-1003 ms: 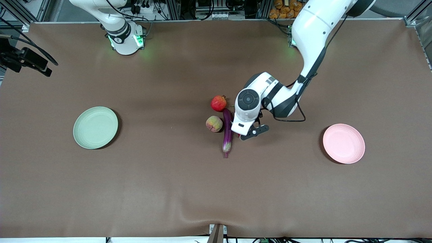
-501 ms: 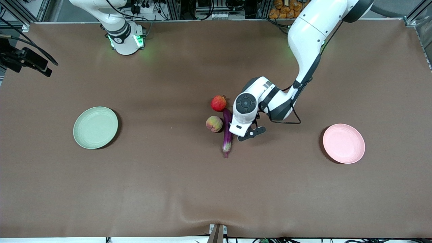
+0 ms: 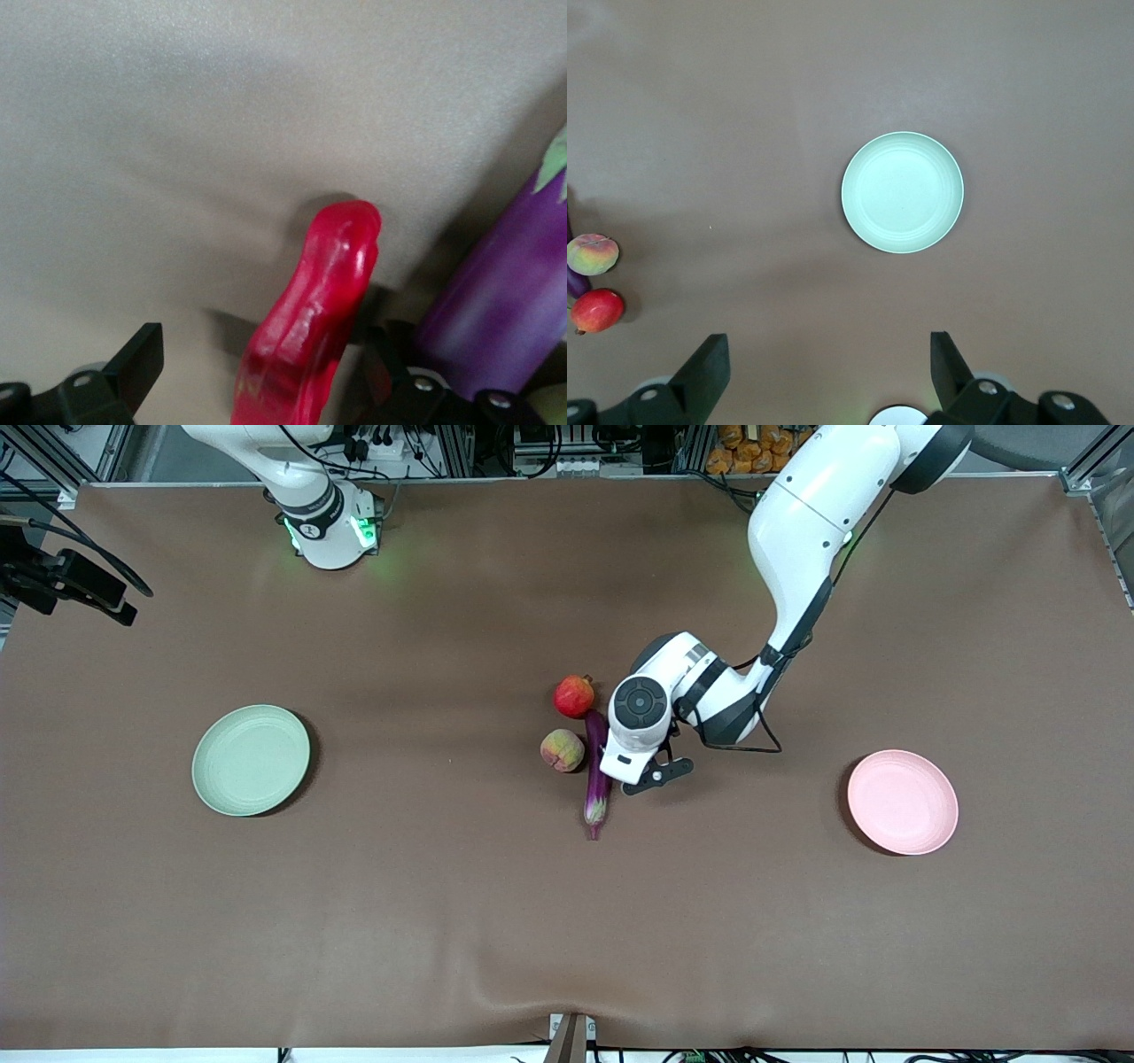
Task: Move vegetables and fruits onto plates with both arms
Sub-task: 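Lower the left gripper and grasp the red chili pepper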
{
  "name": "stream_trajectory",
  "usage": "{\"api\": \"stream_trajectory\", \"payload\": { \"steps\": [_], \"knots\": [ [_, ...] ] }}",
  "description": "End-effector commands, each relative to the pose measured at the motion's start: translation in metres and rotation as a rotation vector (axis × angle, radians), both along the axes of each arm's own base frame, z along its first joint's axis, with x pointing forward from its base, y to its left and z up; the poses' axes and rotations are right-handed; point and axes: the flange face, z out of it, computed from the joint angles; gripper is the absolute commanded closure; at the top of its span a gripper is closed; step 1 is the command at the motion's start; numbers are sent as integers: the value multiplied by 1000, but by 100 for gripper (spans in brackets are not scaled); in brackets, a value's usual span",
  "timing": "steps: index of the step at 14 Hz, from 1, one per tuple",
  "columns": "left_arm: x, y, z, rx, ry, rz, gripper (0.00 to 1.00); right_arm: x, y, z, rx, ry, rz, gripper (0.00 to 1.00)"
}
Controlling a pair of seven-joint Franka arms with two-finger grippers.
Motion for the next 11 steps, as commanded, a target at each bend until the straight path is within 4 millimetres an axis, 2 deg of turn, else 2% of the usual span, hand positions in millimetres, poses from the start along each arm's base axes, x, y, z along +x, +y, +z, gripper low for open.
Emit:
{"api": "stream_trajectory", "payload": {
  "steps": [1,4,5,6,8,10,11],
  "knots": [
    [-2,-6,-2,17,-20,7,0,-9,-5,3,-5,-1,-6,0],
    [-9,-11,-6,30,-15,28,0,-9,-5,3,-5,-1,-6,0],
    [-10,-11,-8,33,-9,27,3,-9,-5,3,-5,-1,-6,0],
    [-11,-11,-11,36,-5,28,24,-9,-5,2,-5,0,-6,0],
    [-11,-10,-12,46,-3,54,59,-9,-5,3,-5,-1,-6,0],
    [-10,-8,-7,64,2,80,85,-9,-6,2,-5,0,-7,0],
    [-9,-6,-3,73,6,86,94,-9,-6,2,-4,0,-7,0]
  ]
}}
